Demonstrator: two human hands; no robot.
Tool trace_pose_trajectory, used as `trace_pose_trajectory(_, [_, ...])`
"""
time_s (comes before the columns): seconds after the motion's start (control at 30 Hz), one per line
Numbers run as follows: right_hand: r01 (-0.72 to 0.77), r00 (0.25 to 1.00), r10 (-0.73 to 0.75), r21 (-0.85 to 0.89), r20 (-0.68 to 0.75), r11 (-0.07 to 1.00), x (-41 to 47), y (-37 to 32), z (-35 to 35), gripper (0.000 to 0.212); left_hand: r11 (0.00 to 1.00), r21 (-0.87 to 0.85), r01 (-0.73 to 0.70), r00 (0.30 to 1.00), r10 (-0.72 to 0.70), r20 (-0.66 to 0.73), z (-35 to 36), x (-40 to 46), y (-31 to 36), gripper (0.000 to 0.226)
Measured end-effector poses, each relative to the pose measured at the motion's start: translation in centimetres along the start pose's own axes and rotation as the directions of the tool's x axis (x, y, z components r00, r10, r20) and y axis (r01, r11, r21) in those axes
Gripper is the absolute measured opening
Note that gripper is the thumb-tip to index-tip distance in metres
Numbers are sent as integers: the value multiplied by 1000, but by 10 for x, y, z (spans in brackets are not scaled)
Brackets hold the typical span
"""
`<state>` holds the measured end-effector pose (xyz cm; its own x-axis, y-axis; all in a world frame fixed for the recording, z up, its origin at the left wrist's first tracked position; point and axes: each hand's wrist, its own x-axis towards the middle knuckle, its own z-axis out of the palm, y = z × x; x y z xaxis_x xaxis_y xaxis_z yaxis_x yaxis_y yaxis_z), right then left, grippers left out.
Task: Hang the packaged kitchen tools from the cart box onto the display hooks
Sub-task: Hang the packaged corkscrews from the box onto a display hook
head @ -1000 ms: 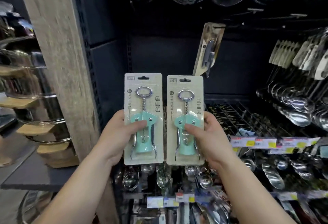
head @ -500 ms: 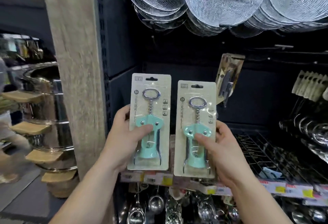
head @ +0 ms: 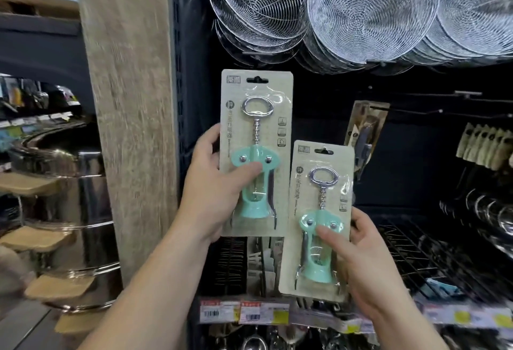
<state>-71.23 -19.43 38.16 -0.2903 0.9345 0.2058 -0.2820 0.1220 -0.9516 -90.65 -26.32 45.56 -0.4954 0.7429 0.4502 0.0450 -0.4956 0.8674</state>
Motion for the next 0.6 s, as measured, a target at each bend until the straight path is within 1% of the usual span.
trace_pose_trajectory(0.1, [-4, 1000, 4, 4, -24, 1000, -1, 0, 0, 43, 1000, -12, -18, 1000, 18, 13, 4, 8, 3, 70])
trace_pose_trajectory(0.27, [-11, 999, 12, 23, -40, 1000, -4, -2, -5, 43, 999, 18, -30, 999, 29, 35, 3, 16, 0, 52])
trace_pose_trajectory(0.43, [-12, 999, 13, 14, -41, 1000, -5, 0, -8, 46, 1000, 23, -14, 999, 12, 50, 2, 22, -7, 44])
trace_pose_trajectory(0.53, [-22, 999, 23, 17, -37, 1000, -5, 3, -9, 46, 999, 41, -11, 1000, 10, 25, 6, 28, -16, 44])
trace_pose_trajectory(0.6, [-25, 999, 25, 17, -36, 1000, -5, 4, -10, 44, 997, 71, -3, 1000, 4, -21, 8, 36, -25, 46])
